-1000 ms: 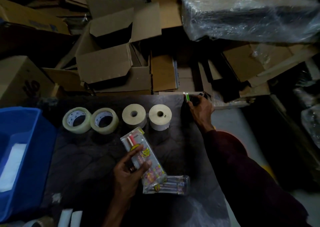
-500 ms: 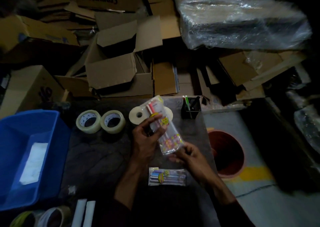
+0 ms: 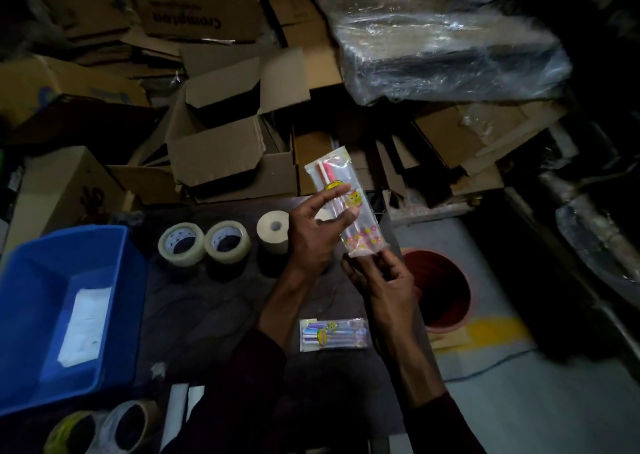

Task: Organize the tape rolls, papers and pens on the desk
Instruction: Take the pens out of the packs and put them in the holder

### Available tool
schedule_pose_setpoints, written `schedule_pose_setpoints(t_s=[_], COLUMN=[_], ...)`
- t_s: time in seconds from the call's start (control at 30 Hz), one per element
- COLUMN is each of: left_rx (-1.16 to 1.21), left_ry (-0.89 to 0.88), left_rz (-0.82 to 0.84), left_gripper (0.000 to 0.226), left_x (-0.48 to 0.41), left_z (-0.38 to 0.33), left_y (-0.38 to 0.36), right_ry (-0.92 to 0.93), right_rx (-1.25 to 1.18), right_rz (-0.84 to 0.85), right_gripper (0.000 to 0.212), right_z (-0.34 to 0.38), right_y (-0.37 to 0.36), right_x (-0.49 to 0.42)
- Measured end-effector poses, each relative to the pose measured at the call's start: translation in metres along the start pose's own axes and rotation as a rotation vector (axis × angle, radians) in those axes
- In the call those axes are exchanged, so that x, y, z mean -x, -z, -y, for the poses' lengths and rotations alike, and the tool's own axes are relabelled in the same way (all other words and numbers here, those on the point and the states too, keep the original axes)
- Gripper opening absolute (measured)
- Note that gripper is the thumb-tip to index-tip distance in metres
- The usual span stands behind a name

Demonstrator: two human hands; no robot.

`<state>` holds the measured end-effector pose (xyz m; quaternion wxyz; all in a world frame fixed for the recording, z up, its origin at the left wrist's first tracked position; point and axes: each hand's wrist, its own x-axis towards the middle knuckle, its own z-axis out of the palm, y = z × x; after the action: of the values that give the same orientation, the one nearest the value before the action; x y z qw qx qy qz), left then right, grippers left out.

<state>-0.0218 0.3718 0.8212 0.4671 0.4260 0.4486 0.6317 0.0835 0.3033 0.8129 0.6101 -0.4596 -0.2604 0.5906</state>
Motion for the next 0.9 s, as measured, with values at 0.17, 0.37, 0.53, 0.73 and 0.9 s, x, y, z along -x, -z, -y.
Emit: schedule_pose_setpoints(t_s=[0.17,0.37,0.53,0.73,0.9], left_rx=[0.014,-0.026,-0.025,0.009,-0.011], left_ry=[-0.01,-0.017,-0.022,-0.022,-0.001], left_rz=[0.005,-0.003,-0.005,-0.053,-0.039], left_gripper=[0.035,0.035,0.036,0.038,0.039], left_x=[-0.002,0.001,0.008,-0.008,-0.011], left_z=[-0.007,-0.011,-0.003,-0.012,-0.008], left_y=[0.004,0.001,-0.002,0.006,0.005], right_ry=[0.045,0.061,0.084,0.063,0.128], right_rx=[0.015,0.087,0.131,0.146,0.285], right_rz=[-0.096,-0.074,-0.077,-0.079,-0.028], right_gripper=[0.014,0.011,0.013,0.018,0.017], right_z=[0.0,0.0,-0.001,-0.002,0.0], right_y=[-0.001,0.001,-0.009,0.01,0.015], right_x=[0.007,0.011,0.001,0.002,0.005])
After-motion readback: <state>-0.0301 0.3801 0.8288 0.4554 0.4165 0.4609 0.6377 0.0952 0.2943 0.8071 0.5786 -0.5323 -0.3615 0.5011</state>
